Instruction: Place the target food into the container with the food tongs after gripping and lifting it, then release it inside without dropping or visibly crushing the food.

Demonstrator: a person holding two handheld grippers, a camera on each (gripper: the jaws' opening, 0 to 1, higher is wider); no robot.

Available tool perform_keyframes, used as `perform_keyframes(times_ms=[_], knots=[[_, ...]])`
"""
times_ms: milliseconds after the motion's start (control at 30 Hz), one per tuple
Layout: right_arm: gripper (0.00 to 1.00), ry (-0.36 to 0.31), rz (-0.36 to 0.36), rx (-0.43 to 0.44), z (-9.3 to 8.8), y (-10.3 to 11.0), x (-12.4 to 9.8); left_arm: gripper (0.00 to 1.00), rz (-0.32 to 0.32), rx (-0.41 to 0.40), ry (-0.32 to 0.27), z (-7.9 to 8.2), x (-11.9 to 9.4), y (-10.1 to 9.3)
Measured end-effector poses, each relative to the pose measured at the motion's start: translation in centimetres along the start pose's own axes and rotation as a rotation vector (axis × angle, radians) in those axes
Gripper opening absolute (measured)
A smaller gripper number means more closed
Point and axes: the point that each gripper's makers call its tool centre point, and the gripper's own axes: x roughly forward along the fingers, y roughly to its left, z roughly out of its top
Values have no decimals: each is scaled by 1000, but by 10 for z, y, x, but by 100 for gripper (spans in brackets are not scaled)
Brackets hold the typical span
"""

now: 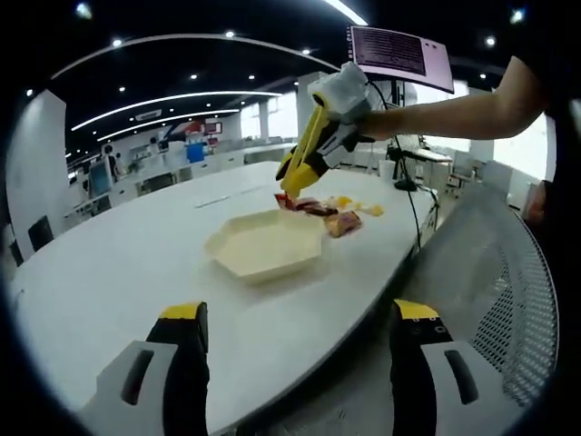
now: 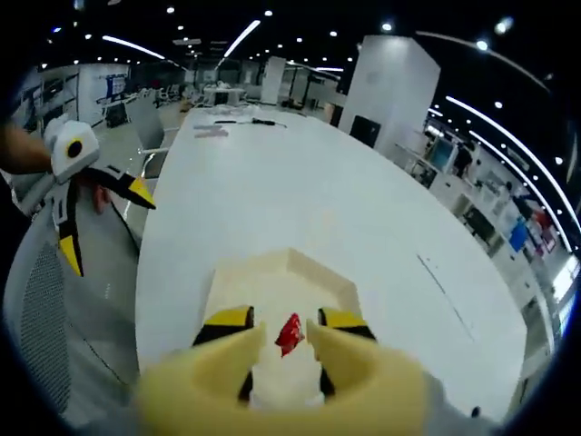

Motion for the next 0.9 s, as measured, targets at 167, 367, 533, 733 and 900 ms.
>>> perform_keyframes(times_ms=[167, 367, 533, 733, 900], knots=[[28, 8, 24, 30, -4, 4, 0, 78, -3, -6, 0, 0, 0, 0], [28, 16, 18, 46, -14, 3, -10, 77, -2, -9, 5, -1, 0, 0], [29, 23, 20, 83, -34, 4, -26, 81, 14, 11, -28, 5, -1, 3], [29, 51, 6, 126, -71, 7, -43, 83, 12, 3, -17, 3, 0, 2], [29, 65, -2, 155, -96, 11, -52, 96, 34, -9, -9, 2, 0, 6]])
